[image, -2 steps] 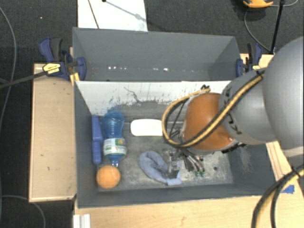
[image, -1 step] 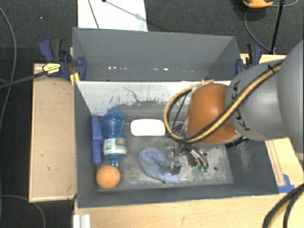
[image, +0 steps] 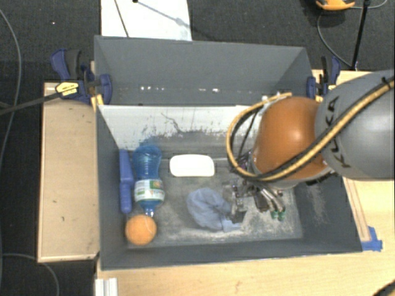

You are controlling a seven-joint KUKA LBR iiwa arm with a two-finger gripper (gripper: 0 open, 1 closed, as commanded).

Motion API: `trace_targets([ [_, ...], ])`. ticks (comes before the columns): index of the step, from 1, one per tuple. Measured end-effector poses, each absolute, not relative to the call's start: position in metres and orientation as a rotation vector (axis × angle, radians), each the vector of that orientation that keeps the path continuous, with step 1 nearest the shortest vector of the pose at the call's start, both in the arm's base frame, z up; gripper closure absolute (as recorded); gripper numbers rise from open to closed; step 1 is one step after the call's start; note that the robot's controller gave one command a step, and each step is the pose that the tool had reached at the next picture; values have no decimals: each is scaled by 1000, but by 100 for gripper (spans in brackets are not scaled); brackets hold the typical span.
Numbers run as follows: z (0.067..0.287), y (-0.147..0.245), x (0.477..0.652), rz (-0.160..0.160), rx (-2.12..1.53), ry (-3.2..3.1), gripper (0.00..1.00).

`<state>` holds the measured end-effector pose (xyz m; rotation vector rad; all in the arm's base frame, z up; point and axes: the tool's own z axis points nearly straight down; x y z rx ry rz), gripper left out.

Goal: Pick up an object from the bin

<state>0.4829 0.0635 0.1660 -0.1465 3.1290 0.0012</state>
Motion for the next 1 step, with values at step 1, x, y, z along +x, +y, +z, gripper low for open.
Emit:
trace_targets([
  [1, 220, 64, 478, 0, -212, 3133, 100],
])
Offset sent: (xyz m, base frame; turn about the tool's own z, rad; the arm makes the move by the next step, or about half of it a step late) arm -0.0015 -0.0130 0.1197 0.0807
